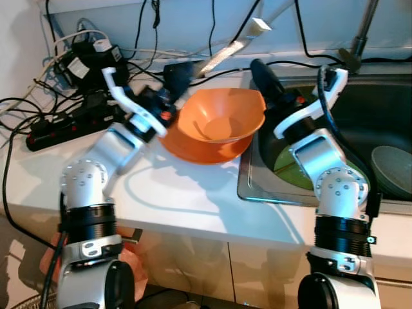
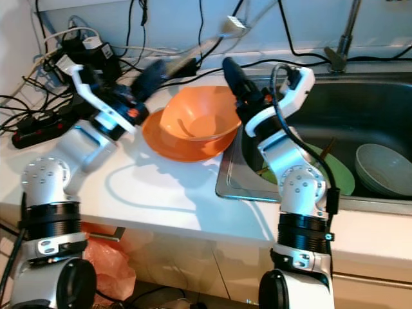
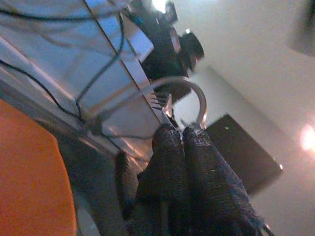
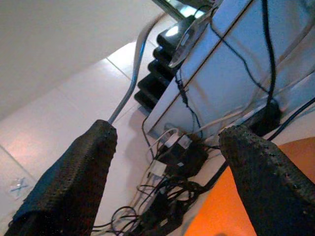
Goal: Kitchen organization
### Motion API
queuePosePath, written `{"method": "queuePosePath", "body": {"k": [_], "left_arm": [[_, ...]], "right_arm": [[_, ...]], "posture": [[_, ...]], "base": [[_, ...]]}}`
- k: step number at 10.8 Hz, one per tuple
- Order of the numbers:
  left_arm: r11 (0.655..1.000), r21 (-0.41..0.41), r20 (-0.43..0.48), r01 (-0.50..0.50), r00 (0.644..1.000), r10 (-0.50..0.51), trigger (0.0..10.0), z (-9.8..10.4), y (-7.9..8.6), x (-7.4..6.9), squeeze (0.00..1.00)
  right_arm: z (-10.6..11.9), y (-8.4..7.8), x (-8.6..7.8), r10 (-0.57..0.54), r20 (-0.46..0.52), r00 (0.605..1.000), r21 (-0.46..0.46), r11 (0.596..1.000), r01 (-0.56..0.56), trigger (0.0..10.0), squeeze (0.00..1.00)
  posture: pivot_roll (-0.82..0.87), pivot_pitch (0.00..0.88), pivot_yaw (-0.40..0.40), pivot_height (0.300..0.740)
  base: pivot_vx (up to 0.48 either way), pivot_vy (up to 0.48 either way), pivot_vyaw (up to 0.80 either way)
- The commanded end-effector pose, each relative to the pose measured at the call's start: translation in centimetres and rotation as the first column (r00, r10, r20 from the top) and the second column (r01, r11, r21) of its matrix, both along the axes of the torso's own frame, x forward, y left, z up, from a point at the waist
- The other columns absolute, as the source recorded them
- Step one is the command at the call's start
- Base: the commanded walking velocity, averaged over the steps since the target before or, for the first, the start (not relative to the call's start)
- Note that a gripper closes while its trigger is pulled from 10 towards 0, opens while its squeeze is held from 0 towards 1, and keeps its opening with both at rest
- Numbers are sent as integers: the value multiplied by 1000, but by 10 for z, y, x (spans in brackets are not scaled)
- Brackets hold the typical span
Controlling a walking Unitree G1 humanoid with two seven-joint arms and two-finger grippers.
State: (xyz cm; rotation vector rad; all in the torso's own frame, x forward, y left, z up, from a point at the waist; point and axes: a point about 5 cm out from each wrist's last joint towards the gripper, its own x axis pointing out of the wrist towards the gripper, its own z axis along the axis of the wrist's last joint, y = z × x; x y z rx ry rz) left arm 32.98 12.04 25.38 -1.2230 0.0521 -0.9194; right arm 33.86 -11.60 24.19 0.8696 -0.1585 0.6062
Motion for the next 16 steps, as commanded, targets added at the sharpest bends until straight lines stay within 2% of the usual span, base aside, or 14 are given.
{"method": "queuePosePath", "body": {"k": [1,4,6,7,9,10,11,13,16], "left_arm": [[999,1,38,39,999,-39,0,6,-3,-6,0],[992,13,57,123,991,-124,0,8,-23,-21,0],[992,2,40,126,991,-126,0,6,-18,-19,0],[998,1,21,61,998,-61,0,2,-11,-10,0],[1000,-18,43,11,999,-10,0,8,2,-5,0],[1000,-12,44,-29,999,29,0,9,10,-2,0],[999,-8,34,-39,999,40,0,7,11,-1,0],[1000,8,15,-28,999,28,0,2,5,0,0],[1000,4,24,25,999,-25,0,-1,-4,-2,0]], "right_arm": [[7,13,0,62,21,998,0,998,-62,10000,0],[9,23,4,117,27,993,46,992,-118,10000,0],[9,26,6,116,29,993,49,992,-118,10000,0],[10,25,7,114,31,993,52,992,-115,10000,0],[5,17,8,68,8,998,49,996,-68,10000,0],[3,7,9,10,-5,1000,66,998,-10,10000,0],[5,2,6,-4,5,1000,82,997,4,10000,0],[10,-2,1,2,36,999,100,995,-5,10000,0],[12,10,-2,73,50,996,99,992,-78,10000,0]], "posture": [[105,43,173,740],[110,43,172,740],[108,43,170,740],[110,42,165,740],[111,42,164,740],[109,43,163,740],[105,44,164,740],[100,43,166,740],[105,41,164,740]], "base": [[0,0,0],[0,0,0],[0,0,0],[0,0,0],[0,0,0],[0,0,0],[0,0,0],[0,0,0],[0,0,0]]}}
